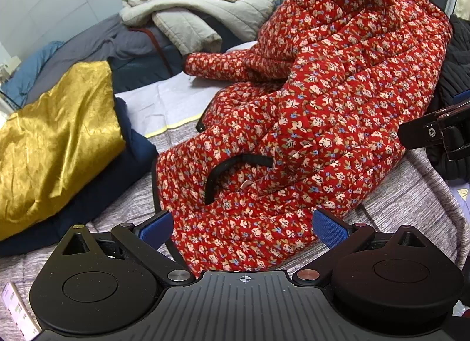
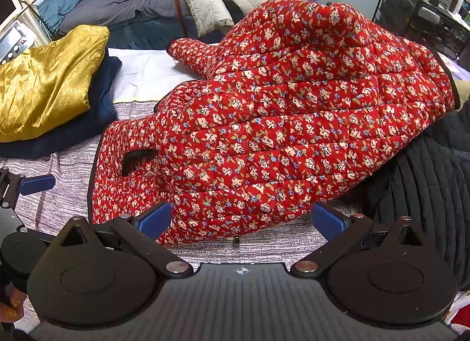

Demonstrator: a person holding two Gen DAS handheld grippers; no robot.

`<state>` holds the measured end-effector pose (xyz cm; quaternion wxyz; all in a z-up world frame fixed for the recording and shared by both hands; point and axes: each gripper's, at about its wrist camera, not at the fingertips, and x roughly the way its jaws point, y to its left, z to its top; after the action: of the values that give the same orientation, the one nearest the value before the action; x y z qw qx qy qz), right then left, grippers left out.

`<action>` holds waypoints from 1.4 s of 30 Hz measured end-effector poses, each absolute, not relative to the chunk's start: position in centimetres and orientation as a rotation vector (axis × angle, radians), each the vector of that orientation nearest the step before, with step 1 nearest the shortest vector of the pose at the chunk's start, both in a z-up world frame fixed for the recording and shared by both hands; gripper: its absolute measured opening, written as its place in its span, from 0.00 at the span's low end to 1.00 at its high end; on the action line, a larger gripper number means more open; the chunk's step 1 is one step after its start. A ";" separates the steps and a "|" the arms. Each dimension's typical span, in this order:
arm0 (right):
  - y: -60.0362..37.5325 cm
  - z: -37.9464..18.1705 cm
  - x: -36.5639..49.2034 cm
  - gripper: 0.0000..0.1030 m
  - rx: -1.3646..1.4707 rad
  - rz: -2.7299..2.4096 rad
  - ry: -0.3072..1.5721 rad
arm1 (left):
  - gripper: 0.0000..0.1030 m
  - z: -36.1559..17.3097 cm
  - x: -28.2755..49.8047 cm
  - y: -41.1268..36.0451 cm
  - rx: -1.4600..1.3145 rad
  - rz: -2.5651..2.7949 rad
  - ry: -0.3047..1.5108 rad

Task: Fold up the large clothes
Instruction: 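Approach the red floral jacket with both grippers open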

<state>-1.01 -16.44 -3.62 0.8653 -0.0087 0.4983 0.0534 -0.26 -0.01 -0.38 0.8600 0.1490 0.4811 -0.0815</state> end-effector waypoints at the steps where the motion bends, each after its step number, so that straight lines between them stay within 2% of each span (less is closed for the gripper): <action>1: -16.4 -3.6 -1.0 0.98 -0.017 0.111 1.044 | 1.00 -0.4 -0.3 0.0 0.317 -0.168 1.009; 33: -16.4 -4.0 -1.3 0.98 -0.009 0.111 1.054 | 1.00 -1.0 -0.4 0.2 0.321 -0.133 1.007; 42: -17.1 -2.3 -1.0 0.98 0.025 0.168 0.938 | 1.00 -1.5 -0.8 3.8 0.259 -0.067 0.954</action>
<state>-0.96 -17.13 -2.35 0.8886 0.0120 0.4513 0.0809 -0.79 3.76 -1.52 0.8799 0.1243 0.4575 -0.0323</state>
